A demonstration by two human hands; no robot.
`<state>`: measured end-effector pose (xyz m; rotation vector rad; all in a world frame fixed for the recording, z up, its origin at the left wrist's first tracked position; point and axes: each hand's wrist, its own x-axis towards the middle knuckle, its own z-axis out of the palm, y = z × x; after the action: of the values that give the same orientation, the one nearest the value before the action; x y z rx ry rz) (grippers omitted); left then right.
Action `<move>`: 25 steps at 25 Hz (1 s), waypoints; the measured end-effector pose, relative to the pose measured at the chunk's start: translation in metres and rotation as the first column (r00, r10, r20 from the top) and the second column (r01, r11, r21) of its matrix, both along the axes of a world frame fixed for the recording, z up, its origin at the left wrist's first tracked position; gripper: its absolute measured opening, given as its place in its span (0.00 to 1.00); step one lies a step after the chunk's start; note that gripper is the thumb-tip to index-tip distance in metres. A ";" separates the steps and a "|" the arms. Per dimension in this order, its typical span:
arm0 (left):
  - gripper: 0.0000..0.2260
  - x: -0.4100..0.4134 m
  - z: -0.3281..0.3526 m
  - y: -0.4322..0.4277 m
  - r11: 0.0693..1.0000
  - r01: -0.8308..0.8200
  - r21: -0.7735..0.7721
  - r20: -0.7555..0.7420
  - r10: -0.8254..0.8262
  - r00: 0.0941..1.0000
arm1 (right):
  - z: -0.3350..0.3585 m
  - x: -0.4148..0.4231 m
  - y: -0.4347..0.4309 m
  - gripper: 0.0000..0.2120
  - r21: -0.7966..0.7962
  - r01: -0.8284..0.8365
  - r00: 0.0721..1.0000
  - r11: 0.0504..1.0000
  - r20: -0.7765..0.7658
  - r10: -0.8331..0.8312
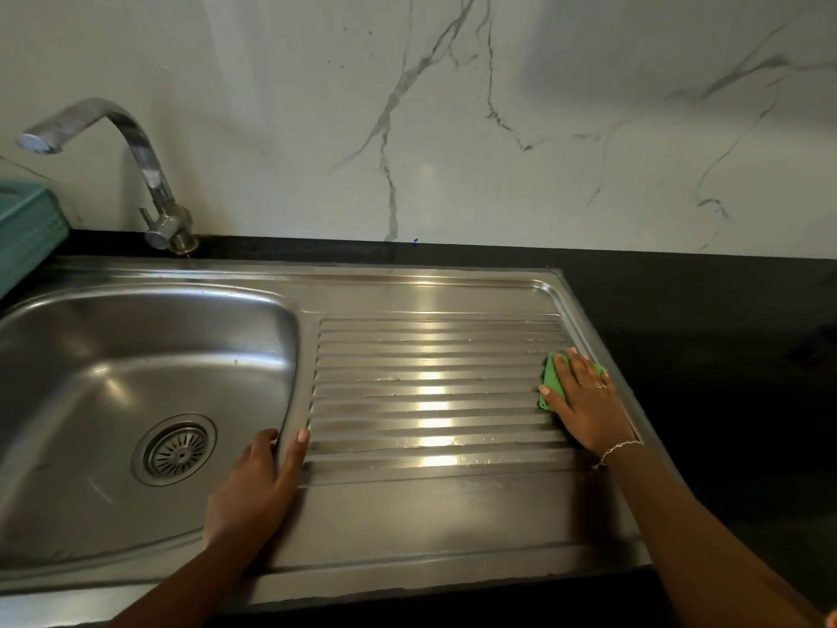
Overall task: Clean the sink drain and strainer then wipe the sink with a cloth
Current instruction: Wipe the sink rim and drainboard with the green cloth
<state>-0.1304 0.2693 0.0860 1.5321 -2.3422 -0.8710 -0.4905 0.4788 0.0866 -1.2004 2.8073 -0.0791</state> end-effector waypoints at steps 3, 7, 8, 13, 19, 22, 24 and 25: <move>0.35 -0.001 0.000 -0.002 1.000 0.008 0.003 0.019 -0.008 1.000 | 0.001 -0.004 -0.005 0.30 0.020 -0.011 1.000 1.000 0.000 0.011; 0.35 -0.003 0.001 0.000 1.000 0.013 -0.019 0.042 -0.012 0.999 | 0.004 -0.015 -0.019 0.30 0.043 -0.013 1.000 0.999 0.002 0.013; 0.35 -0.004 0.001 0.000 1.000 0.011 -0.026 0.050 -0.009 0.999 | 0.003 -0.015 -0.022 0.30 0.048 -0.010 1.000 0.999 -0.005 0.011; 0.39 -0.006 0.000 0.000 1.000 -0.006 -0.016 0.072 0.008 0.997 | -0.002 -0.006 -0.033 0.30 0.059 0.000 1.000 0.998 -0.018 0.001; 0.36 -0.008 -0.002 0.000 1.000 -0.001 -0.030 0.098 0.004 0.995 | 0.000 0.044 -0.073 0.30 0.025 -0.074 0.997 0.997 -0.022 0.075; 0.31 -0.009 -0.004 0.000 1.000 0.001 -0.029 0.093 0.002 0.996 | 0.000 0.086 -0.110 0.29 -0.011 -0.168 0.985 0.986 -0.027 0.168; 0.29 -0.009 -0.004 0.000 1.000 -0.006 -0.018 0.092 0.008 0.996 | -0.002 0.118 -0.138 0.29 -0.044 -0.244 0.970 0.969 -0.020 0.243; 0.29 -0.009 -0.004 0.000 1.000 -0.010 -0.012 0.083 0.011 0.996 | -0.003 0.132 -0.152 0.29 -0.054 -0.275 0.961 0.960 -0.023 0.274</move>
<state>-0.1392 0.2695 0.0815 1.6045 -2.3894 -0.8044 -0.3584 0.3272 0.0837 -1.5966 2.6360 -0.1312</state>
